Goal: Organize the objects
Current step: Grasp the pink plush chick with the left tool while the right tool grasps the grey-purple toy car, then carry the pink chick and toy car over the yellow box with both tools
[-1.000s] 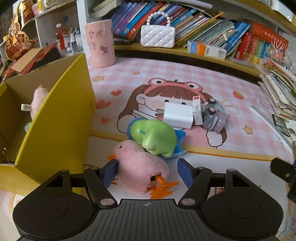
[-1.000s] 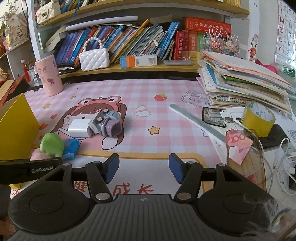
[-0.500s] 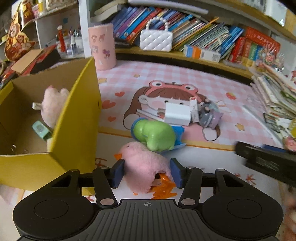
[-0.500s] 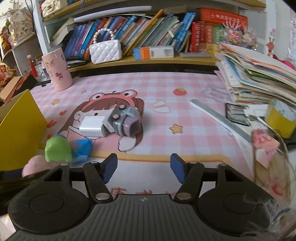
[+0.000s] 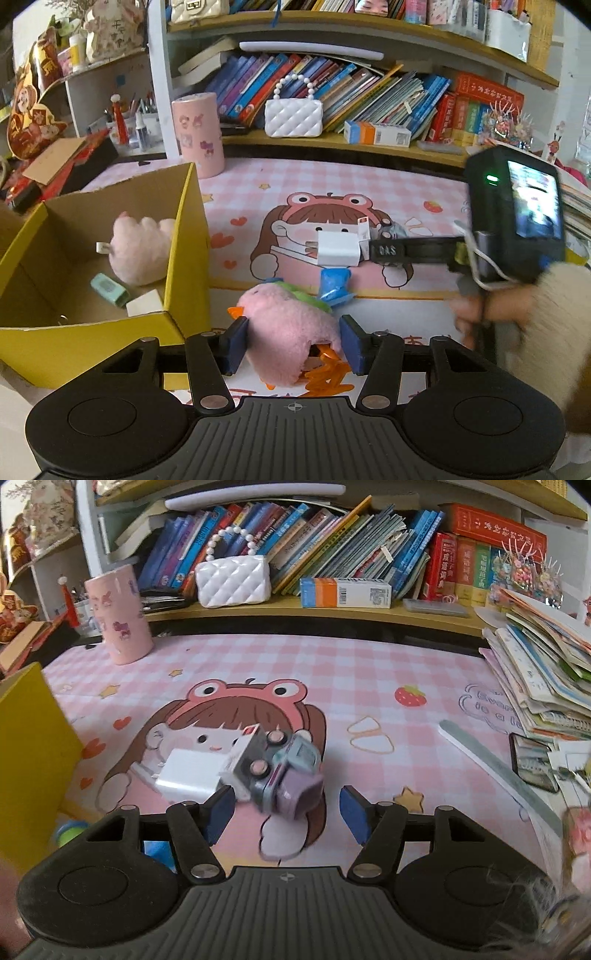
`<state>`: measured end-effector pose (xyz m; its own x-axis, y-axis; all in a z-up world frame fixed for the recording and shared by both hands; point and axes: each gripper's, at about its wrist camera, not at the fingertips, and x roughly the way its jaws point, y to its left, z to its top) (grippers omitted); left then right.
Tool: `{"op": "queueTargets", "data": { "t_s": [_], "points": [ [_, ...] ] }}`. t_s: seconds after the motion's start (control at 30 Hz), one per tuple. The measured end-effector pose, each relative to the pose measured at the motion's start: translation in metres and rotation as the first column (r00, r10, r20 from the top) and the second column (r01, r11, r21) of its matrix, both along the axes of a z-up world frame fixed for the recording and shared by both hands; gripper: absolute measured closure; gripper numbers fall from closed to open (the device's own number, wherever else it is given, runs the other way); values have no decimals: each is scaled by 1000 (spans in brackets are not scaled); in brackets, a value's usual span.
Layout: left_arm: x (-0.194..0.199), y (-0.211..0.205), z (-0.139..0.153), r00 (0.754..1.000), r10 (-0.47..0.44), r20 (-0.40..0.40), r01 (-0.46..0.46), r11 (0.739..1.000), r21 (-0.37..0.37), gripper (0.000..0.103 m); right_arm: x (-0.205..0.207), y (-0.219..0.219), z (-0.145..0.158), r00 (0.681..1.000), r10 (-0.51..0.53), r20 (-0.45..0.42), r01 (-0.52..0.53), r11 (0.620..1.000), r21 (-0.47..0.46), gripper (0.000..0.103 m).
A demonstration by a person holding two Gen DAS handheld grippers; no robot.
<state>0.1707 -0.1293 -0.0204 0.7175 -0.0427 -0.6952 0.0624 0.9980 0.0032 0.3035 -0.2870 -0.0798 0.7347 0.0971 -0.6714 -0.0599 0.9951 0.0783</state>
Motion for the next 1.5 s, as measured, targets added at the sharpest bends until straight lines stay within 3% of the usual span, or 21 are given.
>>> {"op": "queueTargets", "data": {
  "t_s": [0.3, 0.43, 0.6, 0.83, 1.13, 1.5],
  "points": [
    [-9, 11, -1, 999, 29, -14, -29, 1000, 9, 52, 23, 0, -12, 999, -50, -4, 50, 999, 7, 44],
    [-13, 13, -1, 1000, 24, -15, -24, 1000, 8, 52, 28, -1, -18, 999, -43, -18, 43, 999, 26, 57],
    [-19, 15, 1, 1000, 3, -1, -3, 1000, -10, 52, 13, -5, -8, 998, -56, -3, 56, 998, 18, 57],
    [-30, 24, 7, 998, -40, 45, 42, 997, -57, 52, -36, -7, 17, 997, -79, 16, 78, 997, 22, 57],
    [-50, 48, 6, 991, -113, 75, 119, 989, -90, 52, -130, 11, 46, 994, -107, 25, 106, 993, 43, 57],
    [-87, 96, -6, 987, -153, 39, 156, 983, -94, 52, -222, 76, 42, 995, -90, -50, 92, 995, 37, 57]
  ]
}}
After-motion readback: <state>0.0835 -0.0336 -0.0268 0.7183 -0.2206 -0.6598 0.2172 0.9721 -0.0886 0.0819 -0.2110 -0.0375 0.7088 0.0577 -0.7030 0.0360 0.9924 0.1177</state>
